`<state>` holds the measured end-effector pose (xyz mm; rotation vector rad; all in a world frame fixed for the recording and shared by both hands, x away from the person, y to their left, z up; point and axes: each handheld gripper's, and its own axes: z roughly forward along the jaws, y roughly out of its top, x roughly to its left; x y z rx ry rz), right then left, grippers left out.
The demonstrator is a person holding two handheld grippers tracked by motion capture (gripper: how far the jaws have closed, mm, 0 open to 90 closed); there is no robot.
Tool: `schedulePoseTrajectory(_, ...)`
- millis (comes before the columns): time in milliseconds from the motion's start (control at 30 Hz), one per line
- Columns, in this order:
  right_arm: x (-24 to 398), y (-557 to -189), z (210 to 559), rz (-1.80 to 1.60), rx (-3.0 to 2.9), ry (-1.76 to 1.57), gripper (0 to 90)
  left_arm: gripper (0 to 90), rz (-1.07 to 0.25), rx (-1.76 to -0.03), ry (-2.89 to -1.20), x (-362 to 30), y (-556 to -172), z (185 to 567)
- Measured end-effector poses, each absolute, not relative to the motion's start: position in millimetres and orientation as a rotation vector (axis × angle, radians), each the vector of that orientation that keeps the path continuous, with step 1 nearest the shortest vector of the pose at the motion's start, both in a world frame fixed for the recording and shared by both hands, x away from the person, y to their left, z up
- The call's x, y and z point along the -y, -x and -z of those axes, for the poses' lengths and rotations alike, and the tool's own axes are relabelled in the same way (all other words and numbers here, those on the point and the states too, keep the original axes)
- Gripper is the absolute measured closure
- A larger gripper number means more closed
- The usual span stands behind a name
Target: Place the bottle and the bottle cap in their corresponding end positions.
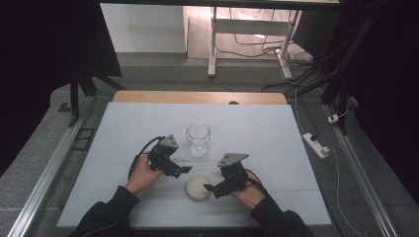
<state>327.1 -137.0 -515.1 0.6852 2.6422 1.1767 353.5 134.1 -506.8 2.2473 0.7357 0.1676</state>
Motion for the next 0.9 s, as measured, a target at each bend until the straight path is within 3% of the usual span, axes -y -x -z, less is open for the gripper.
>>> schedulePoseTrajectory(900, 168, -323, 509, -1.13, -2.629, -0.766, 0.0, 0.0, -0.177, -0.811, -2.188, -175, -299, 504)
